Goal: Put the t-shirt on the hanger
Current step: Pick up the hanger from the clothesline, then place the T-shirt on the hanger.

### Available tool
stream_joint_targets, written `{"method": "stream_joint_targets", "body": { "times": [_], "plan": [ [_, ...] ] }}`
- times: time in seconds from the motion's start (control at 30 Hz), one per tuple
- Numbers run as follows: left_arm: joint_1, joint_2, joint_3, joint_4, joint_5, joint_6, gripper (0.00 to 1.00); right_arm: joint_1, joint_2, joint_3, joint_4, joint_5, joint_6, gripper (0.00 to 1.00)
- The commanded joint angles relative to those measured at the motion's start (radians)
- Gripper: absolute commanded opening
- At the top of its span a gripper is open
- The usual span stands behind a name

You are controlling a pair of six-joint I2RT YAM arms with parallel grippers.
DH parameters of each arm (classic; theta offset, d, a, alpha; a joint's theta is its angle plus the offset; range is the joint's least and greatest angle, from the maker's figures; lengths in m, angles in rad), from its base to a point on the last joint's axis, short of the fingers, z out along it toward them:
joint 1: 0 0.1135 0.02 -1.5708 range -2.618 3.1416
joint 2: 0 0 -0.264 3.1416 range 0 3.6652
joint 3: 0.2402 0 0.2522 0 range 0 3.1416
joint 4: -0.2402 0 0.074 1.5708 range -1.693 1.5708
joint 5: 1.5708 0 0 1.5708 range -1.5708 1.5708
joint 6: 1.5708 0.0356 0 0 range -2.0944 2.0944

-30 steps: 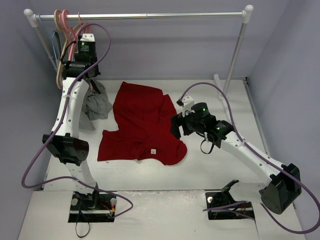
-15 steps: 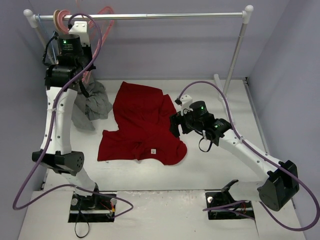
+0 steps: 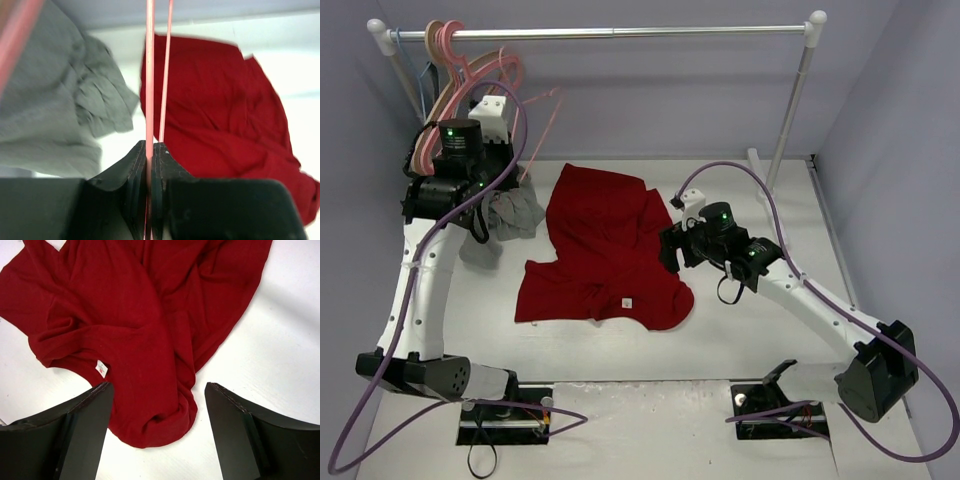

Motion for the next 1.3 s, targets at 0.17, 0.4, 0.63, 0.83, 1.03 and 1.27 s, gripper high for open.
{"method": "stream_joint_targets", "body": {
  "times": [0.17, 0.4, 0.63, 0.83, 1.03, 1.27],
  "plan": [
    [-0.044, -0.192, -0.256, 0.075, 0.152, -0.078, 0.00, -0.005, 0.075, -0.060, 0.064, 0.024, 0.151, 0.66],
    [-0.149, -0.390, -0.605, 0.080, 0.223, -0.081, 0.00, 0.000, 0.233, -0.090, 0.112, -0.019, 0.222, 0.57],
    [-0.172, -0.481, -0.770, 0.072, 0.244, -0.078, 0.00, -0.050, 0.499, 0.059, 0.132, -0.020, 0.151, 0.31],
    [-0.173, -0.484, -0.793, 0.103, 0.246, -0.080, 0.00, -0.166, 0.715, 0.391, 0.078, -0.005, 0.063, 0.20],
    [-0.173, -0.459, -0.778, 0.132, 0.244, -0.081, 0.00, -0.176, 0.764, 0.622, -0.020, 0.059, 0.018, 0.59],
    [-0.184, -0.461, -0.778, 0.129, 0.253, -0.074, 0.00, -0.037, 0.540, 0.377, 0.023, 0.271, 0.079, 0.54]
  ]
}}
